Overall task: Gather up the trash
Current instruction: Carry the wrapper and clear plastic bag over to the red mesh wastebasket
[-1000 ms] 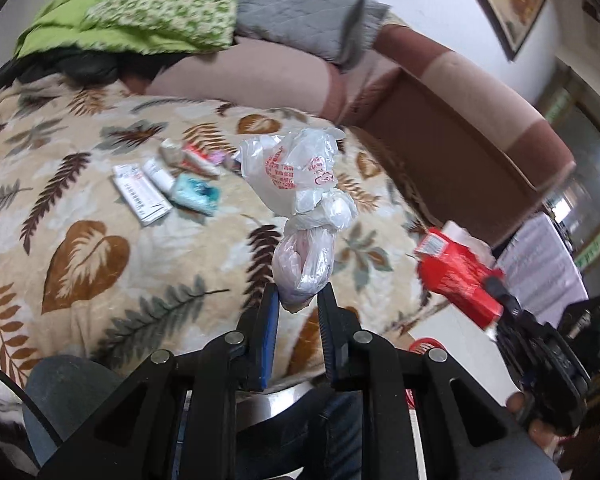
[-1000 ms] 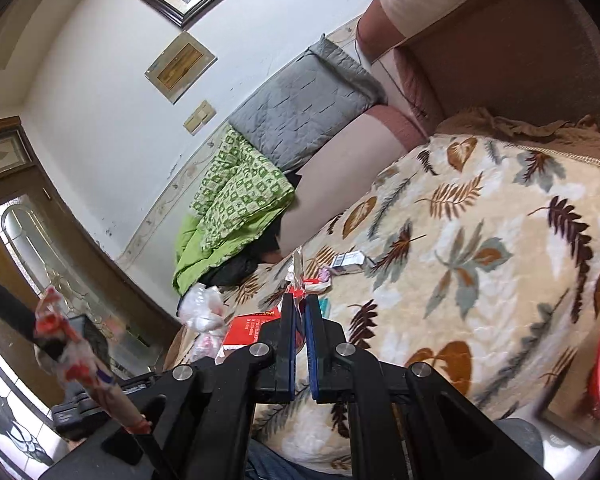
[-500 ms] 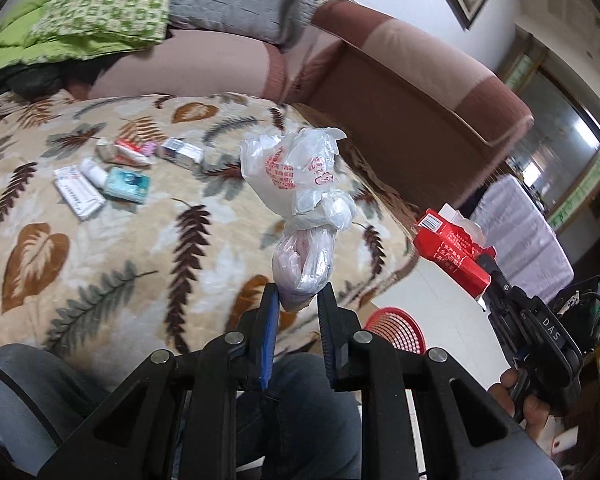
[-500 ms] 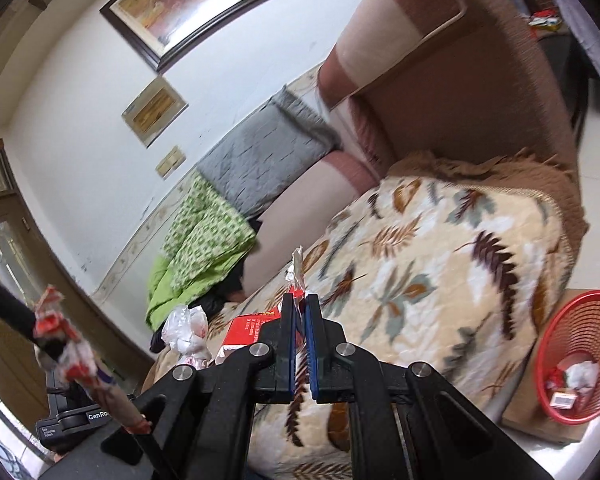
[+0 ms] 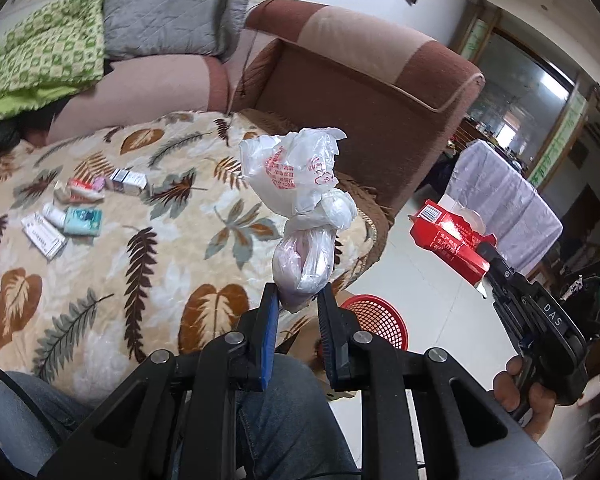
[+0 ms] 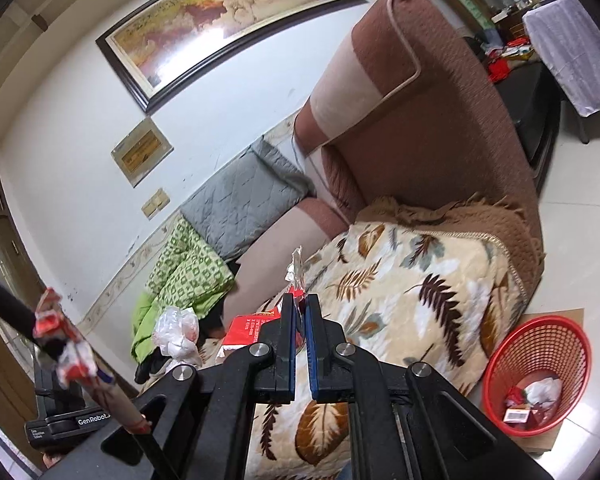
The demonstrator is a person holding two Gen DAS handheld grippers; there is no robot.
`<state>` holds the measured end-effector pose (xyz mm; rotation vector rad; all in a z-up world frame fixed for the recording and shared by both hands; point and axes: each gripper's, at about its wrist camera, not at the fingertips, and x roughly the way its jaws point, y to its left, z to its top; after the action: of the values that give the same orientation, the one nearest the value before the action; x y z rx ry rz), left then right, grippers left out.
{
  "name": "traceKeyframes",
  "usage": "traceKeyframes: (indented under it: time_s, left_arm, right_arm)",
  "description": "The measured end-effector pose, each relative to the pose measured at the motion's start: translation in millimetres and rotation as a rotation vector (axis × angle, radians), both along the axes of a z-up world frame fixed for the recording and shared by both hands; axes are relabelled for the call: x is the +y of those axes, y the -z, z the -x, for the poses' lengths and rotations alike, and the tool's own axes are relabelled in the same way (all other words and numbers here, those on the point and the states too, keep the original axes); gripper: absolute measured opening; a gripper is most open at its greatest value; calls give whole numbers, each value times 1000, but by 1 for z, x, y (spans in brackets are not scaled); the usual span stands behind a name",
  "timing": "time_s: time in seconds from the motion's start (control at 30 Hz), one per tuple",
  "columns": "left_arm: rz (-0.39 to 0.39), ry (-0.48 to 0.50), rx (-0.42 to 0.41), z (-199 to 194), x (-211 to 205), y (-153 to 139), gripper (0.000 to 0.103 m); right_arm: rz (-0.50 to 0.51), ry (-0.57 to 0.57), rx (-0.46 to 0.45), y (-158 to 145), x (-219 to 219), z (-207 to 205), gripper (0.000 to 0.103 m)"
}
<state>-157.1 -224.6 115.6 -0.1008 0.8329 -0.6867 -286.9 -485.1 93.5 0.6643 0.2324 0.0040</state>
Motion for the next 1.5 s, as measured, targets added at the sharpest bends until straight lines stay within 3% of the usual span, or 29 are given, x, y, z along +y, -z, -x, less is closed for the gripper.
traceKeyframes:
  time_s: [0.53, 0.83, 1.13, 1.5]
  left_arm:
    - [-25, 144, -110, 47, -60, -20, 19]
    - [-42, 218, -99, 55, -92, -11, 19]
    - [-58, 313, -26, 48, -134, 11, 19]
    - [-131, 402, 117, 21, -203, 70, 19]
  right_arm:
    - [12, 109, 2, -5, -30, 45, 5]
    - [14, 168, 31, -2, -44, 58, 5]
    - [-8, 252, 73, 14, -72, 68, 5]
    - [-101, 345, 181, 72, -120, 67, 5]
